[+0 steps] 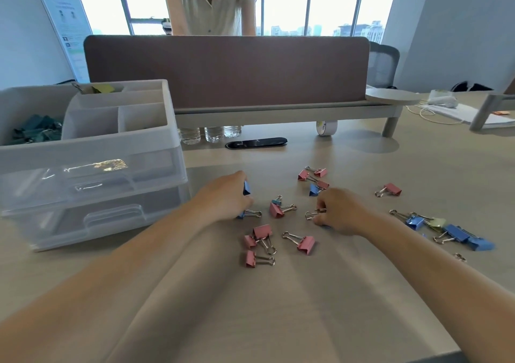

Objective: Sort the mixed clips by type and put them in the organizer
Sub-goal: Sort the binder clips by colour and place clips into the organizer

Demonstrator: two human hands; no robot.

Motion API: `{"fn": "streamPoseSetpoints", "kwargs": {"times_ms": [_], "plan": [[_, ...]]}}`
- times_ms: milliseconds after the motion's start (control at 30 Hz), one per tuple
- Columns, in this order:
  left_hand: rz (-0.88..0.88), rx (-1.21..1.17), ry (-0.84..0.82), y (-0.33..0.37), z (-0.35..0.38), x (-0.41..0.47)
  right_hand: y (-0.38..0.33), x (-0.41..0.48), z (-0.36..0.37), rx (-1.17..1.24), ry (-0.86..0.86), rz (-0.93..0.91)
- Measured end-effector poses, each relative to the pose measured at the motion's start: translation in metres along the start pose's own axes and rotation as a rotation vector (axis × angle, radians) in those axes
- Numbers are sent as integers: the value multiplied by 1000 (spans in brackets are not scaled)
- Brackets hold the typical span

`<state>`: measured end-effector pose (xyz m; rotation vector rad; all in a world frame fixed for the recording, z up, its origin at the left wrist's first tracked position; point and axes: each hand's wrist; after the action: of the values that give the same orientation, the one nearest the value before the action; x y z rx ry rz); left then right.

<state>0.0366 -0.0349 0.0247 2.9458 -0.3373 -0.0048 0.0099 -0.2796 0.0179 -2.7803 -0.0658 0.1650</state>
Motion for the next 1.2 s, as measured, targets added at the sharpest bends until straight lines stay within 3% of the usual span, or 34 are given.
{"fn": "streamPoseSetpoints", "kwargs": {"times_ms": [367, 633, 900, 1200], "plan": [[42, 65, -127, -11, 2, -5, -31, 14, 0, 238, 134, -95], [51, 84, -155, -21, 6, -9, -58, 18, 9, 292, 121, -120], [46, -23, -96, -14, -6, -17, -85, 20, 3, 337, 94, -218], [36, -119, 71, -17, -90, -54, -146, 8, -70, 463, 199, -316]]}}
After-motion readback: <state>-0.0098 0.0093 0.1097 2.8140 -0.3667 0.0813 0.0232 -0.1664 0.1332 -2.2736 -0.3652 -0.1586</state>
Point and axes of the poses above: each hand's wrist, its own x-axis towards the middle knuckle, its own z-axis out of the palm, y = z × x, and after that the axes turned 14 degrees about x, right-handed
